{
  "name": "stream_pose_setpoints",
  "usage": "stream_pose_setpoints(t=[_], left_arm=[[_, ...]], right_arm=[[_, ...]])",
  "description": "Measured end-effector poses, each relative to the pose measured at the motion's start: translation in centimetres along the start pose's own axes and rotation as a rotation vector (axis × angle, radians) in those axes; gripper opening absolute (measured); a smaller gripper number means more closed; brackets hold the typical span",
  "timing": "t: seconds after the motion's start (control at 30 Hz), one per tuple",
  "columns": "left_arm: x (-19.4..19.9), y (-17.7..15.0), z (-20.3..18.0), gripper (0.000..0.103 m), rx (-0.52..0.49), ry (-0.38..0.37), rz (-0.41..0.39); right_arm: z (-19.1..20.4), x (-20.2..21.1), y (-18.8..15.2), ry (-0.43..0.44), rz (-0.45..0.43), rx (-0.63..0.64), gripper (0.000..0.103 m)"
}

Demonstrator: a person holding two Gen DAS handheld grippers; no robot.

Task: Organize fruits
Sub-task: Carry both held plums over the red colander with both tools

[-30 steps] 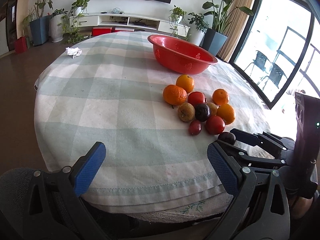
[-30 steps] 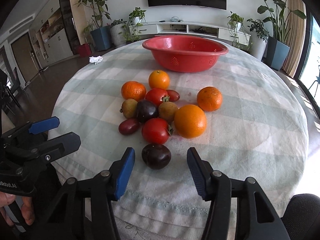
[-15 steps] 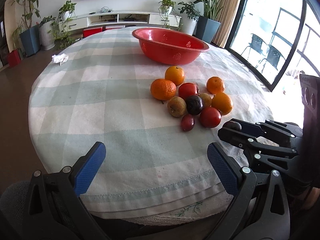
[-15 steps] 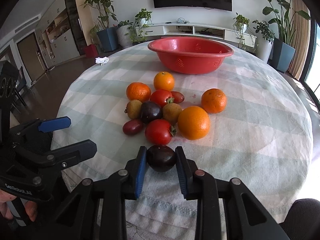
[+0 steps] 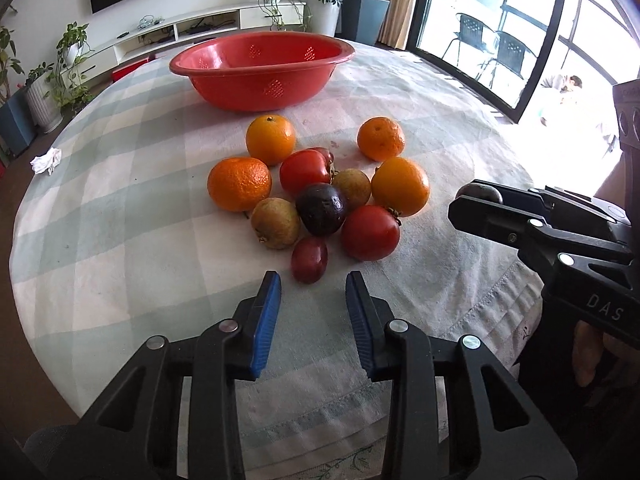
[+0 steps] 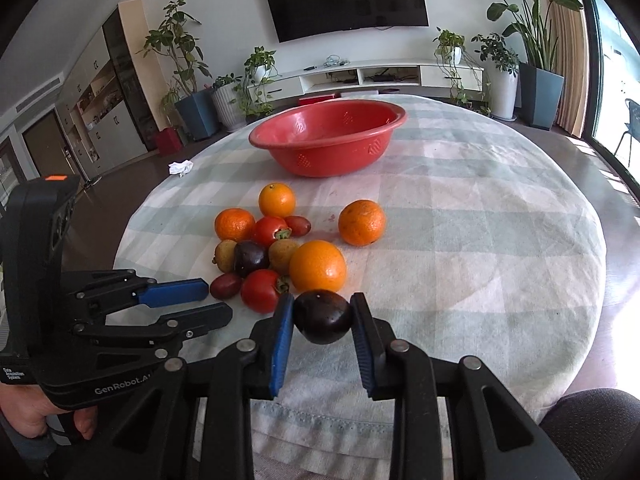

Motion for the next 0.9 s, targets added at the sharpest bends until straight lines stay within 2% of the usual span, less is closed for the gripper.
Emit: stream_pose_setpoints(t=[0.4, 0.6, 0.9], left_arm=[[-1.6, 1.5, -1.2, 0.03, -0.096, -0.02, 0.046], [-1.5, 1.6, -0.5, 0.018, -0.084, -0.012, 0.039], [-1.0, 1.2, -0.3, 0.018, -0.048, -0.032, 0.019]], right_arm=[[-0.5, 0.6, 0.4, 0.031, -0.024, -0.032, 0.031], [-0.6, 0.7, 0.4, 0.032, -0.025, -0.032, 0.031], [-0.7, 0.7, 0.3, 0.021, -0.024, -0.025, 0.031]])
Point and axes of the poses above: each gripper's, at about its wrist camera, not at the fingertips, and x roughly against the way its jaws point, z to its left, y to its top, the point moved 10 cm from there along -x, roughly the way its jaws point, and after that the axes turned 5 degrees about -x, right-handed, at the moved point
